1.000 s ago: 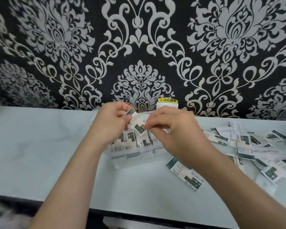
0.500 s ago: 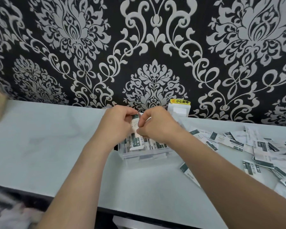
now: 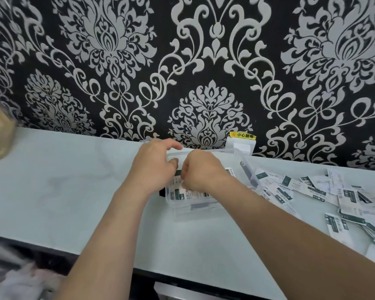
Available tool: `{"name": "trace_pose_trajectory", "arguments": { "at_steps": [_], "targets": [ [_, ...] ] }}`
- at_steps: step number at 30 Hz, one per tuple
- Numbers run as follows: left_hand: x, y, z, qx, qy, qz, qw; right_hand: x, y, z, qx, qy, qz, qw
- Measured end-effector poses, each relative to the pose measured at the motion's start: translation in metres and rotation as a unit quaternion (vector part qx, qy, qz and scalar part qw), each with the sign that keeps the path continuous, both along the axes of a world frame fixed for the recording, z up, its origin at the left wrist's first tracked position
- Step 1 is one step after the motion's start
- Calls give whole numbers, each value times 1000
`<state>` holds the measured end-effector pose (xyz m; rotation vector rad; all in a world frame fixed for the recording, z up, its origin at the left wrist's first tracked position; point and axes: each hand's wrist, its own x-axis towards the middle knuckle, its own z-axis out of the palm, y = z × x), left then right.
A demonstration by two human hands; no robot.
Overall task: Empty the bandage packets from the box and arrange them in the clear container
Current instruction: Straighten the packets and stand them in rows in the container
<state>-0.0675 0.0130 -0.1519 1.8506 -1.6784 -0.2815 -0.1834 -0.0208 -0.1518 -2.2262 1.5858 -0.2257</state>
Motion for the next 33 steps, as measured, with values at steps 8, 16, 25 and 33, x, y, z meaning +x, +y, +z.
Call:
{"name": "trace_pose_trajectory", "arguments": {
  "at_steps": [8, 16, 25, 33],
  "targets": [
    [-55, 23, 36, -192, 19, -129, 973, -70, 21, 47, -35, -176, -51, 982],
    [-146, 53, 9, 82, -199, -338, 916, -199, 51, 22, -52, -252, -209, 943],
    [-194, 48, -29, 112, -270, -199, 936, -217, 46, -38, 2, -147, -176, 973],
    [-204, 45, -16, 80, -332, -208, 916, -220, 45, -40, 37, -217, -203, 954]
  ]
}}
